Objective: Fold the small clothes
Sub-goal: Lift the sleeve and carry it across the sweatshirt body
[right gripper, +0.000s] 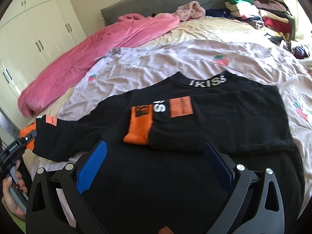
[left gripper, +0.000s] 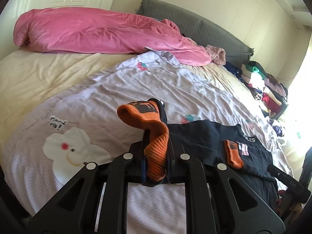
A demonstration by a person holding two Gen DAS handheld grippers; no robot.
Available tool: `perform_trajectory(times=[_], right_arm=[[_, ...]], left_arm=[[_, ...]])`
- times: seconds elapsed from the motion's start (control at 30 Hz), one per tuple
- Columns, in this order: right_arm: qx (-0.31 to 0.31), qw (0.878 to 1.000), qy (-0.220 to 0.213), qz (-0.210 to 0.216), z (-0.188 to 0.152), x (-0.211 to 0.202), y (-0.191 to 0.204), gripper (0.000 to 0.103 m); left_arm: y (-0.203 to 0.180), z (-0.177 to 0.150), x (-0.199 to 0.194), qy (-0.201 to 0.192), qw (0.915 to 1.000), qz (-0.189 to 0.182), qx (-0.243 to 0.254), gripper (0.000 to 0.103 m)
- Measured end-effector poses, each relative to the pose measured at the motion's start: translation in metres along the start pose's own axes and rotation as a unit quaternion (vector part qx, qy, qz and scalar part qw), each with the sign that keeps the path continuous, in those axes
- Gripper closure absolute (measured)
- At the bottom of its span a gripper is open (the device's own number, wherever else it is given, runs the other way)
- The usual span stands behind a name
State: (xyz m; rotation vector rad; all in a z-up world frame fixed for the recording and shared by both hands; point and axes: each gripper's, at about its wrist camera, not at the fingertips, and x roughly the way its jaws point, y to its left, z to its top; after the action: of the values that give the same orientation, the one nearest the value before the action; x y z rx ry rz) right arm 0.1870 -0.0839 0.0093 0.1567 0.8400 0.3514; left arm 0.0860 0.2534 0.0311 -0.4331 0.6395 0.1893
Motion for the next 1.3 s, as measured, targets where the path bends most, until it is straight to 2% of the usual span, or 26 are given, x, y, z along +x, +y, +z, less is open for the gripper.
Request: perform_trajectory(times=[0.27, 0.53, 0.77, 1.13, 1.3], right_arm=[[0.031, 0.999, -0.014, 0.0, -0.009, -0.02, -0.035, 0.004], [0.06, 0.998, -0.035, -0.003, -0.015, -0.044, -0.069, 0.004], [0.081, 0.996, -0.045, -0.005, -0.025, -0.06, -0.095, 0.004], [0.091, 0.994, -0.055, -0.009, -0.032, -0.078, -0.114, 0.004], [0.089, 0.994, -0.057, -0.008, -0.032, -0.08, -0.114, 0.004]], left_arm=[[-0.059, -0.006, 0.0, 0.011, 0.9986, -0.026, 0.045, 0.096], [-0.121, -0.025, 0.003, 0.028, 0.9927, -0.052, 0.105, 0.096], [-0.155, -0.041, 0.005, 0.041, 0.9877, -0.066, 0.135, 0.096], [-0.192, -0.068, 0.021, 0.073, 0.9781, -0.08, 0.177, 0.095], [-0.196, -0.079, 0.028, 0.096, 0.9739, -0.107, 0.176, 0.086]])
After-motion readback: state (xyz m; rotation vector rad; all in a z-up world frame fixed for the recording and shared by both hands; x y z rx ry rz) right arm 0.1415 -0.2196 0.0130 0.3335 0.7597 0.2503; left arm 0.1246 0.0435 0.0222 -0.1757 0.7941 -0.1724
